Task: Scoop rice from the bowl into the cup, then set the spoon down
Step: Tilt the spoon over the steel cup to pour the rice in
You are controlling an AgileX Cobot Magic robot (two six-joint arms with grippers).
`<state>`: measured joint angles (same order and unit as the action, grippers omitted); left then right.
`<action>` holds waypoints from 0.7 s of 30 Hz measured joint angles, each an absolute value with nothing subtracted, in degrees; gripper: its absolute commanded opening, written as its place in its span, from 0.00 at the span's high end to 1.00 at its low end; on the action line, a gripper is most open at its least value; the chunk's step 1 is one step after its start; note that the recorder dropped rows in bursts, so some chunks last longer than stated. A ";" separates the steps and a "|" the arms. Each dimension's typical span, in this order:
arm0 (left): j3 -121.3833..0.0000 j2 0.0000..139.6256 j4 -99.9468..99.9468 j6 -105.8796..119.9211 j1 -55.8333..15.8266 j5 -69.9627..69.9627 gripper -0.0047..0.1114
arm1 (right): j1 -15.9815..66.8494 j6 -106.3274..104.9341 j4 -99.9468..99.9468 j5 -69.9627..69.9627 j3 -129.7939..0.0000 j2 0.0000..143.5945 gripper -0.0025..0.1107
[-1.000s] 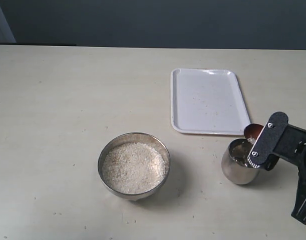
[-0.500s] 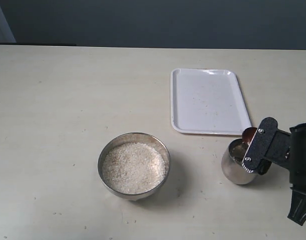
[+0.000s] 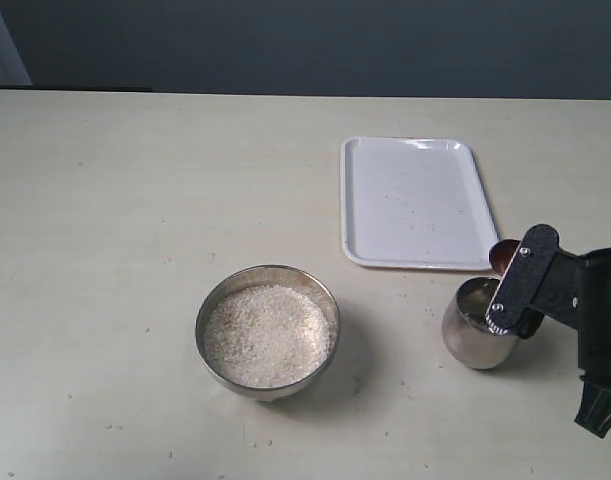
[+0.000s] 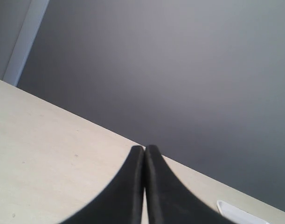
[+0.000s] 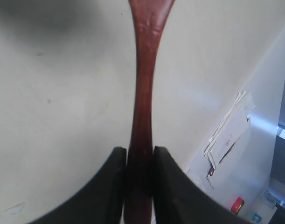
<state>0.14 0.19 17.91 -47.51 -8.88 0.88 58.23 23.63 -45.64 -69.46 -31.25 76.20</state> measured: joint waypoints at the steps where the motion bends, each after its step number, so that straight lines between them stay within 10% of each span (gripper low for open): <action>1: 0.14 0.19 17.91 -47.51 -8.88 0.88 0.96 | 58.62 23.66 -45.64 -69.59 -31.25 76.20 0.99; 21: 0.14 0.19 17.91 -47.51 -8.88 0.88 0.96 | 62.21 25.51 -47.66 -69.47 -31.25 79.06 0.99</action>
